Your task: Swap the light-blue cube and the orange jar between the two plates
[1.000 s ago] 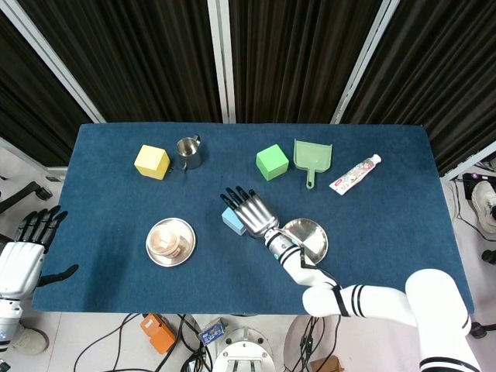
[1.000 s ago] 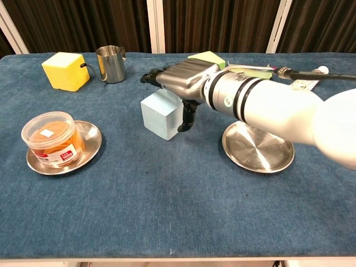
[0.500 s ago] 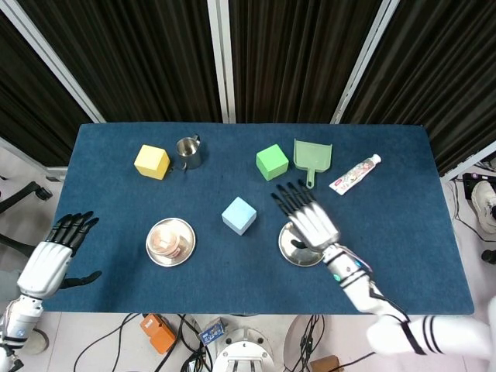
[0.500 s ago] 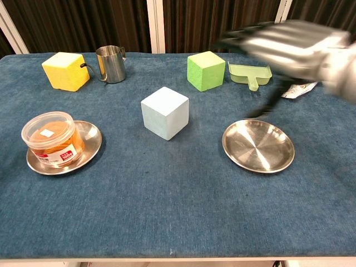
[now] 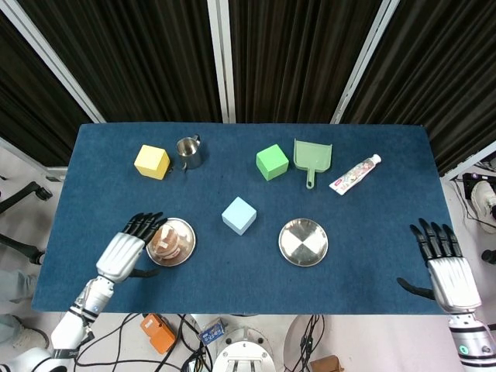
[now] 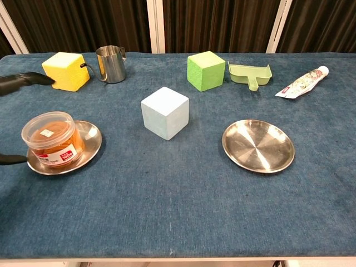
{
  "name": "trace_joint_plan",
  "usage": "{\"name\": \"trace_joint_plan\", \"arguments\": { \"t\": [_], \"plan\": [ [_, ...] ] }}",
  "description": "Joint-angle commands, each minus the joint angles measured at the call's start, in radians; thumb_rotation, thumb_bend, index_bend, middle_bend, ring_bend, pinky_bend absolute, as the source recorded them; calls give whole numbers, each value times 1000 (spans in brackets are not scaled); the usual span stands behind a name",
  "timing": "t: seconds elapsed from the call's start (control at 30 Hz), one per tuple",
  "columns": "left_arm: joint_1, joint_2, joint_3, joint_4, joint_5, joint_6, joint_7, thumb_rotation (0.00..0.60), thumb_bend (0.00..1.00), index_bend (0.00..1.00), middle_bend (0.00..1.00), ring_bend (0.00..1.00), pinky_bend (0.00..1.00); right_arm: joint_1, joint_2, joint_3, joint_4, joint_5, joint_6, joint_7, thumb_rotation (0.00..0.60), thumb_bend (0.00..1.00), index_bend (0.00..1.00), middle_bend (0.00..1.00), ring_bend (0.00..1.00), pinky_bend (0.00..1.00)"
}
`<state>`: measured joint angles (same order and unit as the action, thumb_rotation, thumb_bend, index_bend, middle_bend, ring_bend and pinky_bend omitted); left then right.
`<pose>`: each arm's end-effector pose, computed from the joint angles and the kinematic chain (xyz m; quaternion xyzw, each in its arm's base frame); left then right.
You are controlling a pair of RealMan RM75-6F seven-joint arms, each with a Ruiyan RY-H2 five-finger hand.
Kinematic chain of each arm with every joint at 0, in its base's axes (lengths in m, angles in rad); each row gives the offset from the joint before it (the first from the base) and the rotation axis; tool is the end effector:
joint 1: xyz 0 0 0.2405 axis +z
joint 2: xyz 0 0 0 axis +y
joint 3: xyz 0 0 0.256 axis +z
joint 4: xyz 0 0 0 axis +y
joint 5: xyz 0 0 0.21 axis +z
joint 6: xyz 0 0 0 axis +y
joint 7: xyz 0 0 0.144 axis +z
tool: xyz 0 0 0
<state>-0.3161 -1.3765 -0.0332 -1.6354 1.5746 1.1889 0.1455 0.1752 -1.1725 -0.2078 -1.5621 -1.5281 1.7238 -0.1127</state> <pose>-0.2256 0.2235 0.0329 -0.7158 -0.3968 -0.4046 0.4081 -0.3033 -0.1556 0.1462 0.6433 -0.3212 0.3806 0.5815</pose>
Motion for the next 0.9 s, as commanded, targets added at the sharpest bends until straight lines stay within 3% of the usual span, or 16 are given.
{"name": "trace_joint_plan", "arguments": {
  "t": [0.03, 0.2, 0.33, 0.43, 0.5, 0.63, 0.77, 0.9],
  "plan": [
    [-46, -93, -51, -30, -138, -76, 172, 600, 66, 0, 0, 0, 16, -9, 27, 7, -1, -25, -37, 28, 483, 208, 0, 0, 0, 0],
    [-68, -123, -70, -28, -259, -110, 274, 600, 64, 0, 0, 0, 26, -16, 48, 19, -9, -56, -65, 56, 484, 208, 0, 0, 0, 0],
    [-75, -118, -74, -43, -319, -112, 319, 600, 69, 11, 6, 15, 139, -24, 49, 41, -7, -59, -77, 56, 483, 208, 0, 0, 0, 0],
    [-85, -120, -80, -45, -348, -109, 343, 600, 98, 123, 84, 110, 290, -28, 51, 52, -12, -62, -95, 57, 484, 207, 0, 0, 0, 0],
    [-90, -124, -78, -46, -363, -107, 355, 600, 132, 230, 197, 232, 385, -32, 52, 59, -14, -66, -101, 54, 482, 207, 0, 0, 0, 0],
    [-97, -139, -77, -35, -355, -90, 345, 600, 197, 390, 345, 387, 540, -41, 53, 74, -16, -68, -112, 51, 483, 208, 0, 0, 0, 0],
    [-102, -151, -82, -29, -339, -63, 328, 600, 252, 471, 441, 465, 596, -47, 55, 84, -18, -72, -128, 51, 482, 208, 0, 0, 0, 0],
    [-108, -149, -83, -72, -295, -29, 326, 600, 290, 490, 458, 488, 608, -53, 57, 96, -20, -74, -138, 51, 481, 208, 0, 0, 0, 0]
  ]
}}
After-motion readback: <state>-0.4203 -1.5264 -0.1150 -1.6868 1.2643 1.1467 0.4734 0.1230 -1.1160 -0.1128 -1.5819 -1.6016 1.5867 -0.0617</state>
